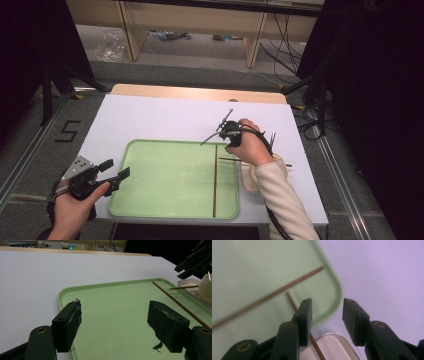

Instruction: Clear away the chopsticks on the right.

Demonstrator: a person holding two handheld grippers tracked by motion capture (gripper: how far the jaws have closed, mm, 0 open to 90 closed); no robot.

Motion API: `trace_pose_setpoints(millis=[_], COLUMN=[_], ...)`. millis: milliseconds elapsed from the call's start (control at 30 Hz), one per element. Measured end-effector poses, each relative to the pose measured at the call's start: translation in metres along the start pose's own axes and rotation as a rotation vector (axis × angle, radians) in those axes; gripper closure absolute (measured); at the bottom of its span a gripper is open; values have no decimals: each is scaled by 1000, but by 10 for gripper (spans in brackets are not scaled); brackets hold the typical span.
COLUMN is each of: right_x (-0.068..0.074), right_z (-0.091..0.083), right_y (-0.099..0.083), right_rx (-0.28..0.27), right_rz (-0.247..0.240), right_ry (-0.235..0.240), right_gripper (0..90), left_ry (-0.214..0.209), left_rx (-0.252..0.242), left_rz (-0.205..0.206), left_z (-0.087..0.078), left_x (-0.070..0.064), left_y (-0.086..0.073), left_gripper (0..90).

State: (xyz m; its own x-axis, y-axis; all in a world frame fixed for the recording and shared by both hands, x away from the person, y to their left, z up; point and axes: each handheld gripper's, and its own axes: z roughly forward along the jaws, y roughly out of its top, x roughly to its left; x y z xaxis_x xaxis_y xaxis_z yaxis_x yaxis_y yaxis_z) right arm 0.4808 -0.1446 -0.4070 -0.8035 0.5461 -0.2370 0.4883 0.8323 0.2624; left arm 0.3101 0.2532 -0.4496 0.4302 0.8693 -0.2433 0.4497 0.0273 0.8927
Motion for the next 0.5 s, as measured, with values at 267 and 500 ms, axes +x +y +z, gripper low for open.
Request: trace_pose_setpoints(millis=[267, 500], right_x=[6, 10], right_z=[12, 15], right_y=[-6, -7], right_rx=[66, 97], right_rz=[-297, -364], right_ry=[31, 12], right_gripper=[610, 636], left_ry=[2, 1], left_rx=[1, -1], left_rz=[-6, -3], left_z=[0, 0], left_x=[1, 0], left_y=[0, 0], left_gripper=[270, 270])
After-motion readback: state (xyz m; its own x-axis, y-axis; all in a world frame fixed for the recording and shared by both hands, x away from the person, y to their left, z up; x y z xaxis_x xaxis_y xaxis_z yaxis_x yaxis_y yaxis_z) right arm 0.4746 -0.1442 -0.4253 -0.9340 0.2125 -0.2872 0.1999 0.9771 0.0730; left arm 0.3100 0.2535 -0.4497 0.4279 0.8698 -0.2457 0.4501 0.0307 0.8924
